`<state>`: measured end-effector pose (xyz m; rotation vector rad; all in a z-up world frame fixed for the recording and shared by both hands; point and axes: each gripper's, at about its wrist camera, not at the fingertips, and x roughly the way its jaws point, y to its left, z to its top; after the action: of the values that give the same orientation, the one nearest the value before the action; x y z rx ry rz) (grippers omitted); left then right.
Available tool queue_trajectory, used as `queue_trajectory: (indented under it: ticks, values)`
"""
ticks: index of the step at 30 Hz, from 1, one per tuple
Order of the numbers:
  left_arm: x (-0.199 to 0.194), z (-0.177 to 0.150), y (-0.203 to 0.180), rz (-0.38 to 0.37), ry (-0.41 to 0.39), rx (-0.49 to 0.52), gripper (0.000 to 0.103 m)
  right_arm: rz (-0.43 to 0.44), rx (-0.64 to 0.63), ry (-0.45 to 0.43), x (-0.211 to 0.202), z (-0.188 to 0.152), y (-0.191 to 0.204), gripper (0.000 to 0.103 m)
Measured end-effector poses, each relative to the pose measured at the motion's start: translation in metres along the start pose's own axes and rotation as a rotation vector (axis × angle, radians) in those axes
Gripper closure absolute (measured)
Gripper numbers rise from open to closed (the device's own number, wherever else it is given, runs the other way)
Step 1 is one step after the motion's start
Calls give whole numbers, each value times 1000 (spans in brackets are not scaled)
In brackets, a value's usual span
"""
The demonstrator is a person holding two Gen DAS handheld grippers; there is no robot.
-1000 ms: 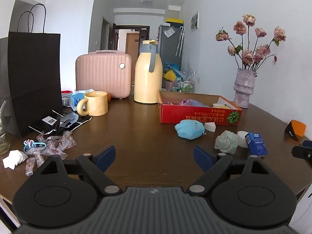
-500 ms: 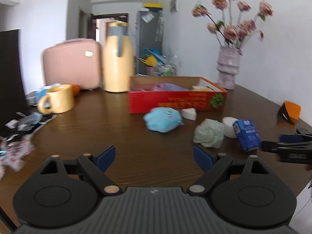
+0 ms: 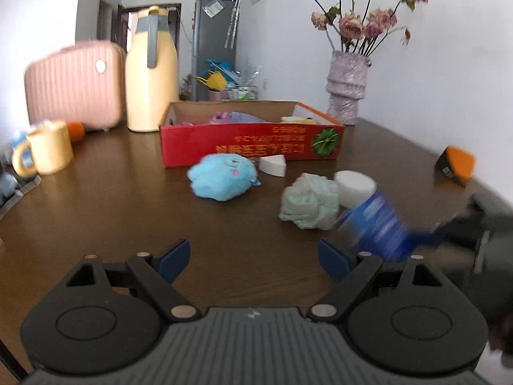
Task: Organize soft objects
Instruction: 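Grasp the blue carton with both tools and lift it, then carry the blue carton into the box and open both tools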
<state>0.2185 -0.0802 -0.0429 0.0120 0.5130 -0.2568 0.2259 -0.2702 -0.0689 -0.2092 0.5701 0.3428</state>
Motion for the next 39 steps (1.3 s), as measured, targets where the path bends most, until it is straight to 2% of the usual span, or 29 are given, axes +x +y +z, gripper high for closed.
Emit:
queue_trajectory:
  ticks: [2,3,5,7,10,13,14,15,17,19,24,26,28,30,32,33,35,38,39]
  values:
    - [-2,-2,6,-60,12,-45,17,118,-102,-1,-10,-2,24,51]
    - [-1,-2,9,-87,25,-69,20,128,-126,-11,-13,-2,32,48]
    - [0,-1,11,-101,44,-92,28,45,-135,-22,-18,4,41,31]
    - [-2,-2,10,-104,47,-80,34,-11,-94,-33,-21,8,37,31]
    - [-1,-4,11,-139,66,-92,37,-30,64,-24,-26,9,14,33]
    - [4,-5,12,-190,87,-137,40,-41,238,-19,-30,4,-11,46]
    - [6,-4,11,-205,91,-149,46,-31,289,-20,-30,2,-18,50]
    - [10,-4,10,-226,94,-158,58,-11,337,-19,-28,2,-25,52]
    - [22,-1,8,-252,128,-177,76,79,448,-18,-26,-3,-34,57]
    - [30,-1,7,-270,175,-203,77,137,517,-12,-22,-8,-36,61]
    - [12,-8,1,-323,208,-205,76,139,568,-22,-16,-16,-37,62]
    - [5,-11,-2,-352,224,-199,71,139,575,-30,-12,-16,-34,62]
    - [2,-11,-2,-336,200,-201,63,135,567,-31,-9,-15,-35,62]
    - [5,-8,3,-299,181,-233,61,136,563,-28,-9,-14,-35,63]
    - [14,-4,9,-295,195,-269,61,141,563,-27,-8,-13,-35,66]
    - [18,-4,10,-305,205,-286,67,142,566,-27,-8,-13,-35,66]
    - [24,-6,9,-324,232,-303,77,159,569,-24,-8,-14,-35,79]
    - [26,-9,9,-329,225,-319,87,163,581,-20,-8,-13,-37,82]
    - [25,-7,9,-326,217,-321,87,158,582,-24,-9,-11,-39,83]
